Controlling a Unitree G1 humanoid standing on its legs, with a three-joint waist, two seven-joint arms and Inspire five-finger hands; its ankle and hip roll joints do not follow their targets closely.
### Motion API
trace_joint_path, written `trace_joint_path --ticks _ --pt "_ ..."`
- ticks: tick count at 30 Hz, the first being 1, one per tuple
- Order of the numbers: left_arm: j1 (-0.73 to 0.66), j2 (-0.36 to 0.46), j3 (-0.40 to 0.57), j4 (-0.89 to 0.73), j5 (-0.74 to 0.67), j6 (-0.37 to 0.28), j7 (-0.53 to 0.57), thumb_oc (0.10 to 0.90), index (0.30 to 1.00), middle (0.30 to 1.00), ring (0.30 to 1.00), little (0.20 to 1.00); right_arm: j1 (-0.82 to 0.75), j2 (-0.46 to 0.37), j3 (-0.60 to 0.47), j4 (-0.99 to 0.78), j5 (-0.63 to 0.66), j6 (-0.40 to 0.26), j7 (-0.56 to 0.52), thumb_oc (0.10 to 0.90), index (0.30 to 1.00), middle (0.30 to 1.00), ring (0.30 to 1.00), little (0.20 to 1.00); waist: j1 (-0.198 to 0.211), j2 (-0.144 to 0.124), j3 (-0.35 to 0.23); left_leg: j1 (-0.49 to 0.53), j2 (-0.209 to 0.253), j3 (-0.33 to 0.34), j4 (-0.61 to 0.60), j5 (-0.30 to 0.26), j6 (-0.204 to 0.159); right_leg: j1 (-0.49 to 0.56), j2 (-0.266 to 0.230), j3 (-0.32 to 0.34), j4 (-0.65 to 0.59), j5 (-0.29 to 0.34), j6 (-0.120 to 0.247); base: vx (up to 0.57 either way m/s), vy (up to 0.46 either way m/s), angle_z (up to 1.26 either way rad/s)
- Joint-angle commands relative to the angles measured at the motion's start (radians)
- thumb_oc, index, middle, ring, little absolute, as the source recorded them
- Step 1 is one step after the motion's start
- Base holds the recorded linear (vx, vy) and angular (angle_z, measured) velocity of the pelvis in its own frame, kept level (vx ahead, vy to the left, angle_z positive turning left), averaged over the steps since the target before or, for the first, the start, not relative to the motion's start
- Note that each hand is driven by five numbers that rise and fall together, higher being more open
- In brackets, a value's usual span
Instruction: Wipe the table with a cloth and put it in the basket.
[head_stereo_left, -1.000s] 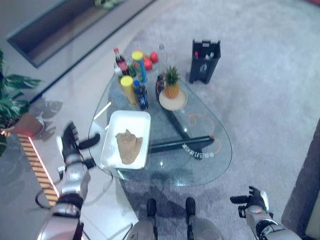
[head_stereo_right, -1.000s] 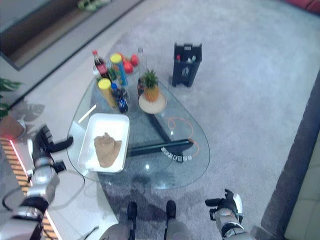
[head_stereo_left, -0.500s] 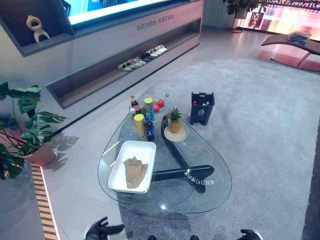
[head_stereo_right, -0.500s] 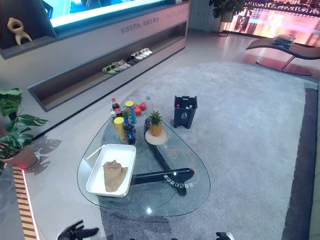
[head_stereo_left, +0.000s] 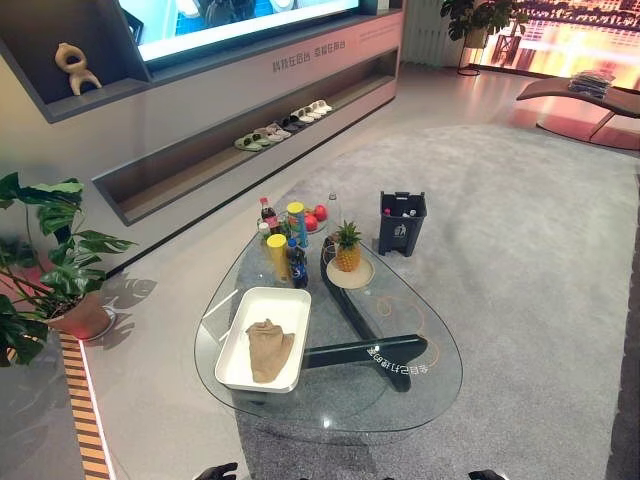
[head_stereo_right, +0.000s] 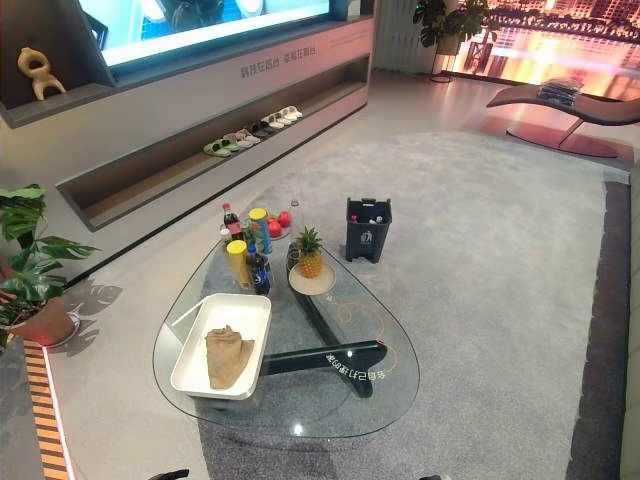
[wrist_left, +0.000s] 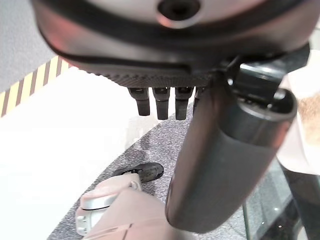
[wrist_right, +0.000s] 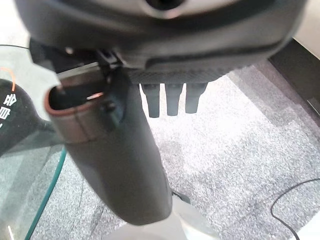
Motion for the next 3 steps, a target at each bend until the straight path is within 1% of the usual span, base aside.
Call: trace_joint_path --ticks 1,3 --pt "-0.086 0.014 -0.003 0.047 0.031 -0.008 -0.004 0.8 0.9 0.9 0.9 0.9 -0.064 0.0 0.049 0.063 -0.031 -0.001 0.003 0.8 0.9 0.9 0.9 0.9 0.0 -0.035 0.019 0.031 -0.051 0.02 0.001 -0.069 0.018 0.051 -0.026 -0.05 0.018 -0.01 0.037 0.0 0.0 0.0" --pt "-0.088 0.011 -0.008 0.046 0.033 -0.008 -0.005 0.8 0.9 0.9 0.9 0.9 -0.066 0.003 0.054 0.061 -0.026 0.003 0.001 0.8 0.9 0.9 0.9 0.9 0.001 -0.036 0.018 0.03 -0.051 0.02 0.001 -0.068 0.018 0.05 -0.026 -0.049 0.018 -0.009 0.037 0.0 0.0 0.0"
